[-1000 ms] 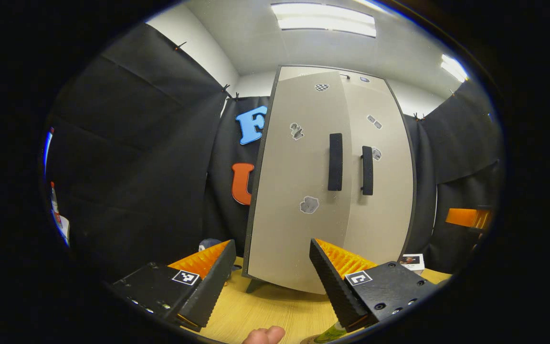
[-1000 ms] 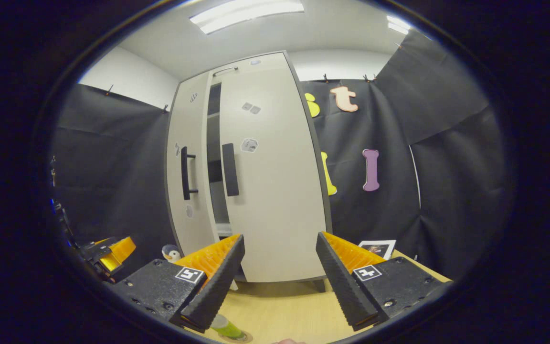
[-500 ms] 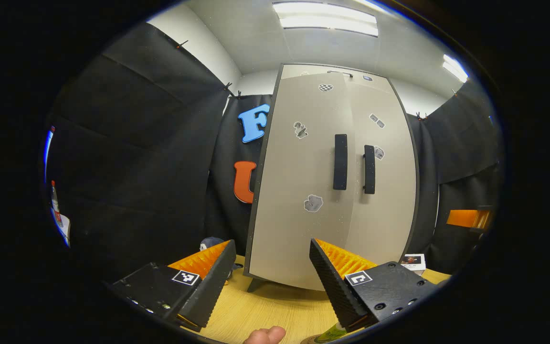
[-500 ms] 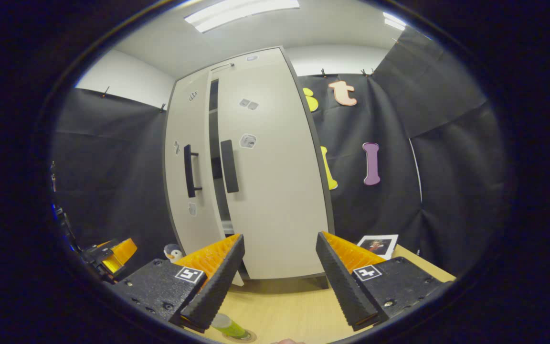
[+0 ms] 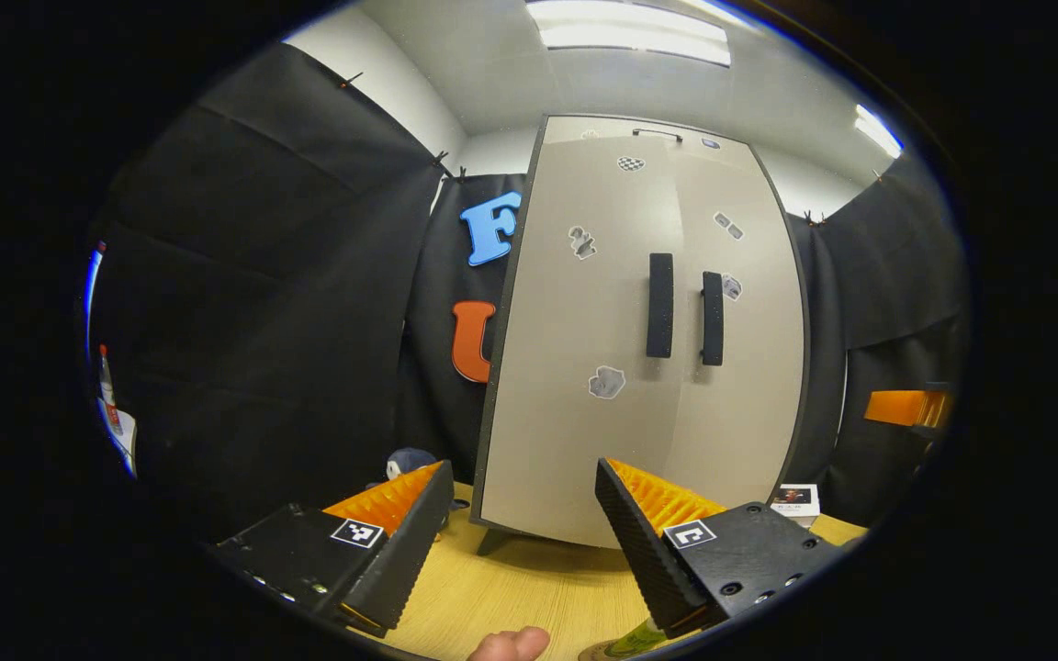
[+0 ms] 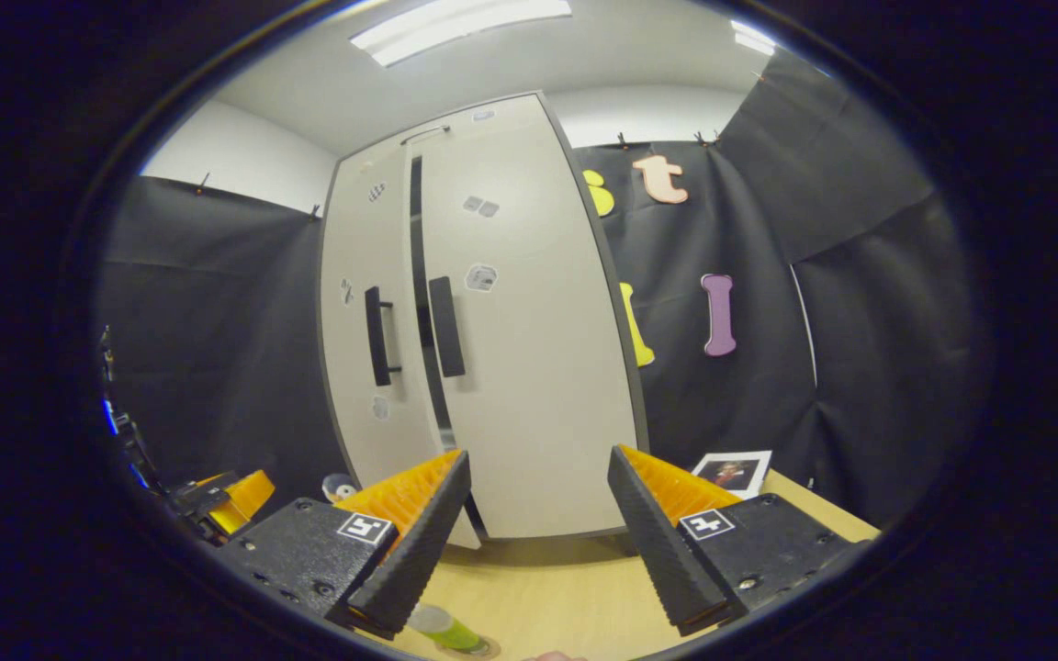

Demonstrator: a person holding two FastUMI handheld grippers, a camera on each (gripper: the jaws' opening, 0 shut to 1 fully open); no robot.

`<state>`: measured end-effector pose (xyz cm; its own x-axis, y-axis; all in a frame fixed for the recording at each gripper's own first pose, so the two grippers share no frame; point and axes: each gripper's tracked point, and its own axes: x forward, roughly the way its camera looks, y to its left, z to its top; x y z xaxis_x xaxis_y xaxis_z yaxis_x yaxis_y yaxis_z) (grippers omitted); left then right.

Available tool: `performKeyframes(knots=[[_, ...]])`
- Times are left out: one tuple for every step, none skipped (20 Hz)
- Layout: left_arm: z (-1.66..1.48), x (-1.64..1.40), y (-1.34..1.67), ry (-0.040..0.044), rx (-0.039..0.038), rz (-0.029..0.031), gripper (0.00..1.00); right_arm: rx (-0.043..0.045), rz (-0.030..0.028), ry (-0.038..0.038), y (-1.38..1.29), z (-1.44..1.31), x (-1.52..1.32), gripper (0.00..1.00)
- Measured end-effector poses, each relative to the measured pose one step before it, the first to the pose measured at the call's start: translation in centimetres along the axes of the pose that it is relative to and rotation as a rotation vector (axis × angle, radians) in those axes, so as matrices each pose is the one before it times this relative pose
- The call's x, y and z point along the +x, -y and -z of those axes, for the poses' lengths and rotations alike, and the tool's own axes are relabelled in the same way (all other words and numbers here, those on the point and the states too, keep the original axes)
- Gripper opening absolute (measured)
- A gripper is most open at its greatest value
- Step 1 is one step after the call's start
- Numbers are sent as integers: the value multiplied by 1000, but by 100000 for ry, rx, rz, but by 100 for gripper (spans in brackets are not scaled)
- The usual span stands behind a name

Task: Grasp the bottle in the cabinet with the left hand and place it on the coaster, then close the right door with the right hand and the left door with the left hand.

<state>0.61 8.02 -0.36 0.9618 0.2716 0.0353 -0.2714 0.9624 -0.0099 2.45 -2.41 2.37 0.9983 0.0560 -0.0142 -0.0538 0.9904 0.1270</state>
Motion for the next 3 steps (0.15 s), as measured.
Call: performKeyframes(knots=[[30, -34, -9, -465, -144, 121, 94, -39, 242, -143, 54, 122, -25, 99], [88, -6, 7, -405, -66, 118, 95, 92, 245, -227, 60, 105, -50, 99], [30, -28, -63, -297, 42, -105, 95, 131, 146, -208, 60, 114, 21, 99]])
